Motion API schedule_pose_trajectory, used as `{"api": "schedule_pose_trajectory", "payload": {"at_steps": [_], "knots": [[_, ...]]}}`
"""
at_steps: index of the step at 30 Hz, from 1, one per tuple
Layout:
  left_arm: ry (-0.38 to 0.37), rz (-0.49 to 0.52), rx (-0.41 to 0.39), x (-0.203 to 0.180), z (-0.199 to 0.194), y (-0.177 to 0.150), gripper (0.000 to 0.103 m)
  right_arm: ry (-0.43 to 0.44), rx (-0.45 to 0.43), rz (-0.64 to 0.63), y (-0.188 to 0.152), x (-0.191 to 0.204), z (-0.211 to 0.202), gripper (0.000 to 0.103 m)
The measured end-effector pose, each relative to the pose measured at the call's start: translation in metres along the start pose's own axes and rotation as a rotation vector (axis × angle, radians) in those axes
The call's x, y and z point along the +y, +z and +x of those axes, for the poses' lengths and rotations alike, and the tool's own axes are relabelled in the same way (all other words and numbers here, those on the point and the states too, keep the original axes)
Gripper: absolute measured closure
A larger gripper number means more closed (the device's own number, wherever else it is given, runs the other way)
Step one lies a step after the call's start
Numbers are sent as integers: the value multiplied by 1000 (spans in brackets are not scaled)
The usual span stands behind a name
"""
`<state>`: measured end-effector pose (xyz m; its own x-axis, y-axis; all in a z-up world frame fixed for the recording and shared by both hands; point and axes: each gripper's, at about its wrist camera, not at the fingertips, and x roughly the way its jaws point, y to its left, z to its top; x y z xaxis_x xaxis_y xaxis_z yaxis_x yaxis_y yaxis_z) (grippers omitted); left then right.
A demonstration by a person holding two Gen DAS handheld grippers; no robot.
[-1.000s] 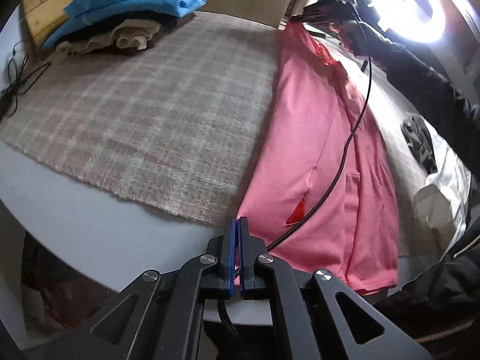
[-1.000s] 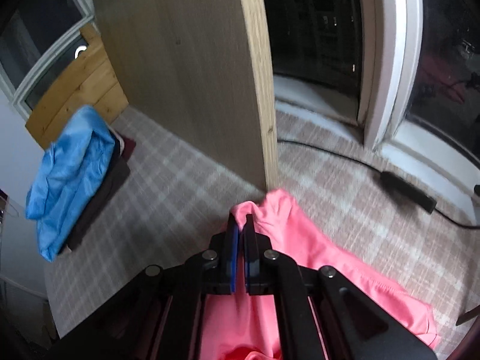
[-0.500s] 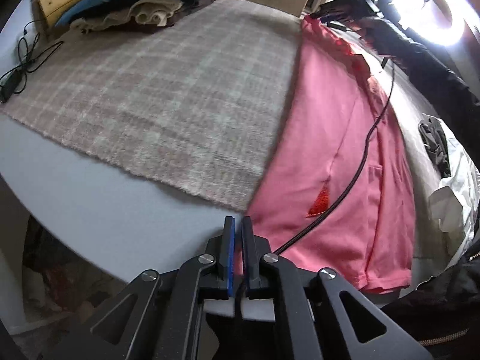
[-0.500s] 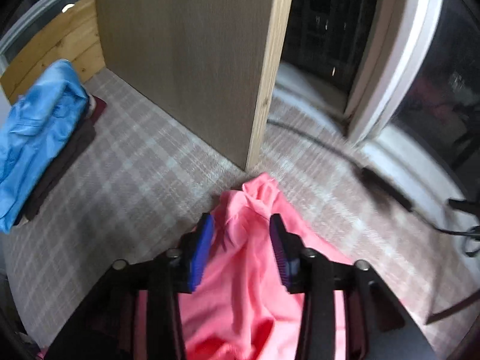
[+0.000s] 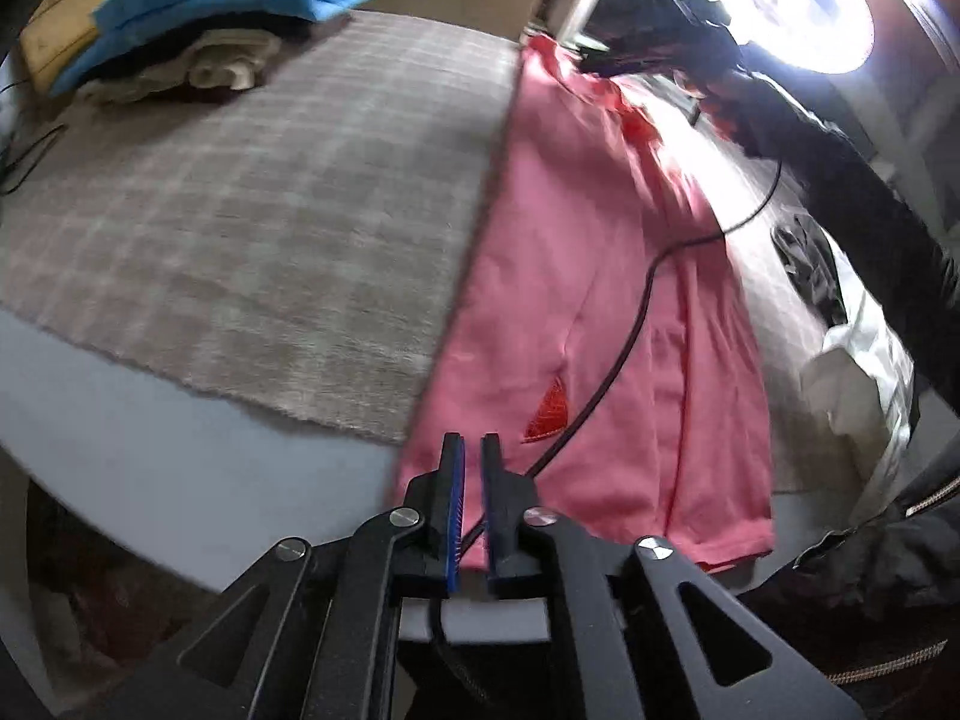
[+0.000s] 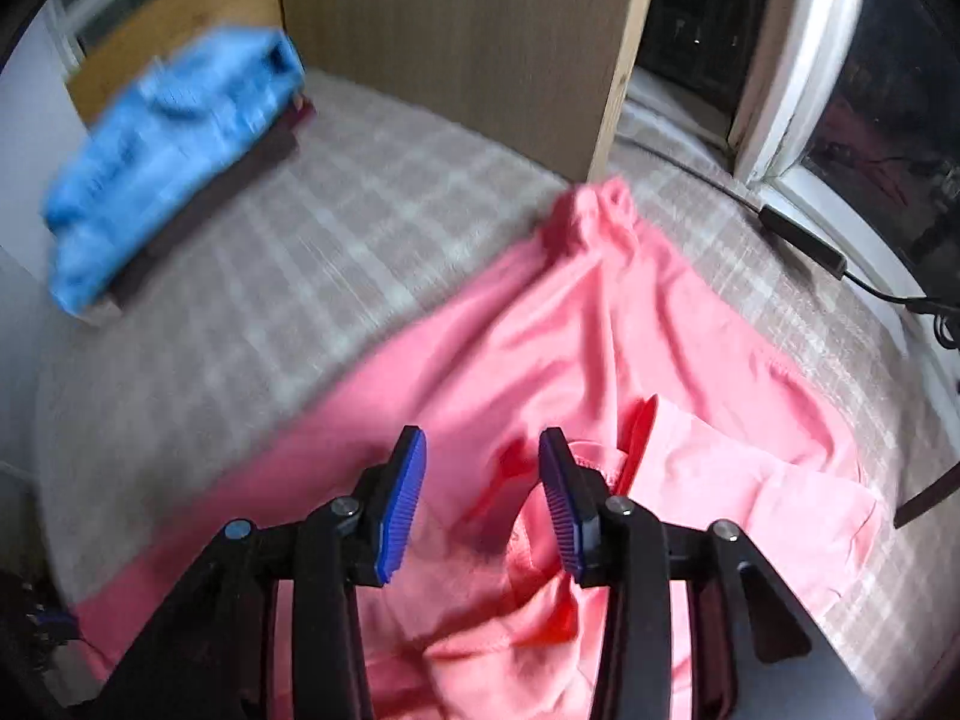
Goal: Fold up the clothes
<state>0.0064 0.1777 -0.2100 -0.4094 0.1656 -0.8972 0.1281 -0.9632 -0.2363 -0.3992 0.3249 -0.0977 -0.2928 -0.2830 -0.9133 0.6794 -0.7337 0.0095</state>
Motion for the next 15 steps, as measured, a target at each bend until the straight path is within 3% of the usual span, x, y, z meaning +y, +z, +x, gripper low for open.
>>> {"api": "schedule_pose_trajectory", "payload": {"at_steps": [3,6,11,15], "knots": [[53,5,8,10,-9,-6,96,-29,-22,15,2,2,-7,65],[64,-6,-11,16,-26,-6,97,42,-73,40,-3,9,-36,65],[29,64,-24,17,-60,-6,96,171,-189,62,-38,37,-118,65],[7,119,-32,31,-75,9,94,180,-274,112,-81,50,-191,65]]}}
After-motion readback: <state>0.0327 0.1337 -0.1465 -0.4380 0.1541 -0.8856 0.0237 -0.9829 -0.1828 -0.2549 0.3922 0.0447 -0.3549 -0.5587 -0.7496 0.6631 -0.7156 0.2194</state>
